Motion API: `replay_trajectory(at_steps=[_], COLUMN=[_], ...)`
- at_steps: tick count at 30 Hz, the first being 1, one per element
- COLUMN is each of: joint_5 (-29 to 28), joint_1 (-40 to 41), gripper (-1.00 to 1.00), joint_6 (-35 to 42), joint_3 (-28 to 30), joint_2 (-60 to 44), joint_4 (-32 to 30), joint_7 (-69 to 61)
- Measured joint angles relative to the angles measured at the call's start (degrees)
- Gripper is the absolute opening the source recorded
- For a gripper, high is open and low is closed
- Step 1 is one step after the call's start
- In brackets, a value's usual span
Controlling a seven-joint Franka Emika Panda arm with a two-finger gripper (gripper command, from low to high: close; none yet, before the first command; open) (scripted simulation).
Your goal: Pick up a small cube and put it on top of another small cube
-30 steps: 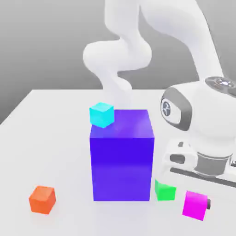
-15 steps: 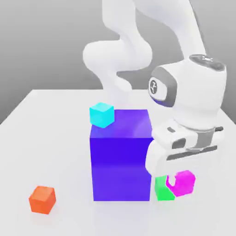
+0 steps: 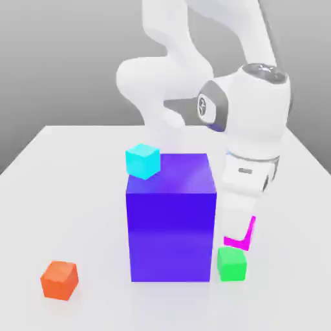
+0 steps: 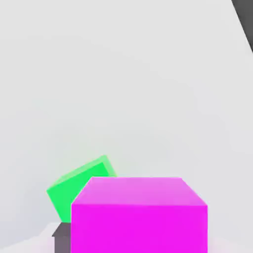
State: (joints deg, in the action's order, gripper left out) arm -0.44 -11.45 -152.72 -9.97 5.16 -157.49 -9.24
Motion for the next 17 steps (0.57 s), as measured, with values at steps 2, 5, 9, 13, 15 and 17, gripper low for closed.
replay_trajectory(at_steps=[2,5,9,13,15,17], joint_5=[1.51,2.70,2.11,-0.71,-2.60,-2.60], joint_1=[-1.08,-1.86,-1.92,-1.70,-1.89,-1.89], gripper=[-1.00,-1.00,-1.00,-1.00,1.00,1.00], joint_6=[-0.18,-1.68,-5.75,-10.64,-12.88,-12.88], joint_3=[0.65,0.93,1.00,1.56,2.26,2.26], joint_2=[1.03,0.27,-3.98,-9.10,-11.46,-11.46], joint_4=[-1.43,-2.29,-2.04,-1.92,-1.94,-1.94], joint_7=[-6.90,-12.20,-12.41,-10.47,-9.10,-9.10])
